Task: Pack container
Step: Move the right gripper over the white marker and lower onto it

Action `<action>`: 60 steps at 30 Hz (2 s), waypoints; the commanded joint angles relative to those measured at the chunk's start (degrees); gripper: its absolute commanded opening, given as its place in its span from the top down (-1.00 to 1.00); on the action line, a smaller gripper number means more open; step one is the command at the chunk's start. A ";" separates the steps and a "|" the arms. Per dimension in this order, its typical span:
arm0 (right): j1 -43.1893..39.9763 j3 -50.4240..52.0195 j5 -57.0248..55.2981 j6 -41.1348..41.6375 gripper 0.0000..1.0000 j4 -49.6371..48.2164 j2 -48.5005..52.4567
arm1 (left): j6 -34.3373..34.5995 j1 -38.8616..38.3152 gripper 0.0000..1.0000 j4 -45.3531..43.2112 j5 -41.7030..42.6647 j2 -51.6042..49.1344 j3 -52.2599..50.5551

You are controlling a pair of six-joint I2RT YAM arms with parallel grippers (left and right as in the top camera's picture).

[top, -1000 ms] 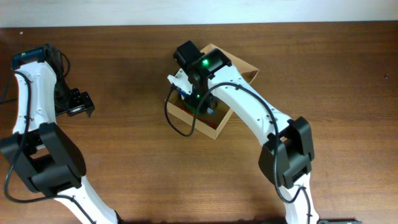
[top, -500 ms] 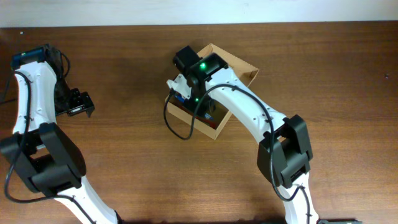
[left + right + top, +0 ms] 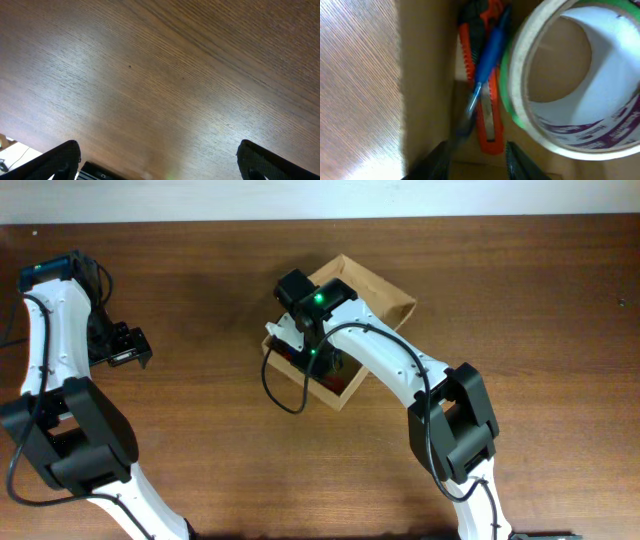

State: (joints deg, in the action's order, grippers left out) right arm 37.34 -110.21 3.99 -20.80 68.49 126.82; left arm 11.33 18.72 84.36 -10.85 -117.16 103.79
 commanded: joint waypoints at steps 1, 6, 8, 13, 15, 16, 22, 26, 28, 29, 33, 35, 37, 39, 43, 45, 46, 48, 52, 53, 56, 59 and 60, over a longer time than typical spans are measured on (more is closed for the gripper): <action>0.42 -1.11 -0.90 0.44 0.24 0.22 -0.02 | -0.74 0.20 -1.00 0.00 0.39 -0.15 -0.22; 0.42 -9.33 -7.96 3.32 0.21 5.18 -5.33 | -0.74 0.20 -1.00 0.00 0.39 -0.15 -0.22; 0.39 -12.11 -12.00 4.68 0.21 6.64 -9.33 | -0.74 0.20 -0.99 0.02 0.39 -0.15 -0.22; -2.71 -12.39 -20.48 7.76 0.09 7.04 -24.87 | -0.72 0.20 -1.00 0.00 0.42 -0.15 -0.22; -6.54 -10.64 -20.81 7.89 0.07 6.49 -30.16 | -0.74 0.20 -1.00 0.00 0.39 -0.15 -0.22; -9.33 -8.63 -20.81 8.81 0.07 5.66 -33.05 | -0.74 0.20 -1.00 0.02 0.39 -0.15 -0.22; -32.59 13.27 -16.92 13.22 -0.01 0.98 -44.81 | -0.74 0.20 -1.00 0.00 0.39 -0.15 -0.22; -44.28 29.16 -5.88 13.09 -0.11 -2.56 -43.12 | -0.74 0.20 -1.00 0.00 0.39 -0.15 -0.22; -46.84 35.17 -4.09 12.70 -0.13 -4.94 -41.24 | -0.74 0.20 -1.00 0.00 0.39 -0.15 -0.22; -47.69 38.40 -3.93 12.70 -0.14 -7.17 -39.78 | -0.74 0.20 -1.00 0.00 0.39 -0.15 -0.22; -47.80 42.80 -3.93 11.41 -0.15 -11.63 -35.17 | -0.74 0.20 -1.00 0.00 0.39 -0.15 -0.22; -47.76 42.82 -3.67 10.12 -0.15 -12.02 -32.37 | -0.74 0.20 -1.00 0.02 0.39 -0.15 -0.22; -47.78 42.82 -3.48 9.31 -0.15 -12.35 -30.18 | -0.74 0.20 -1.00 0.00 0.39 -0.15 -0.22; -47.76 42.82 -3.21 8.61 -0.16 -12.20 -27.89 | -0.74 0.20 -1.00 0.02 0.39 -0.15 -0.22; -47.76 42.82 -3.06 8.61 -0.12 -11.72 -23.65 | -0.74 0.20 -1.00 0.02 0.39 -0.15 -0.22; -47.76 42.82 -2.86 8.02 -0.11 -11.37 -22.47 | -0.72 0.20 -1.00 0.00 0.39 -0.15 -0.22; -47.76 42.82 -2.89 7.69 -0.12 -11.08 -22.14 | -0.74 0.20 -1.00 0.00 0.42 -0.15 -0.22; -47.76 42.82 -2.86 7.72 -0.10 -10.88 -21.73 | -0.74 0.20 -0.99 0.00 0.39 -0.15 -0.22; -47.76 42.84 -2.89 7.74 -0.02 -10.86 -21.42 | -0.74 0.20 -1.00 0.00 0.39 -0.15 -0.22; -47.76 42.84 -2.86 7.74 -0.02 -10.86 -21.42 | -0.74 0.20 -1.00 0.00 0.39 -0.15 -0.22; -47.76 42.93 -2.89 7.76 -0.02 -10.69 -21.42 | -0.74 0.20 -1.00 0.00 0.39 -0.15 -0.22; -47.69 43.32 -2.91 7.76 -0.02 -10.88 -21.40 | -0.74 0.20 -1.00 0.00 0.42 -0.15 -0.22; -47.65 43.58 -2.89 7.78 -0.02 -10.99 -21.40 | -0.74 0.20 -1.00 0.02 0.39 -0.15 -0.22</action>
State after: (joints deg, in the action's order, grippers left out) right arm -10.46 -66.96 0.16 -12.64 57.63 104.75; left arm 11.33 18.79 84.36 -10.87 -117.16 103.79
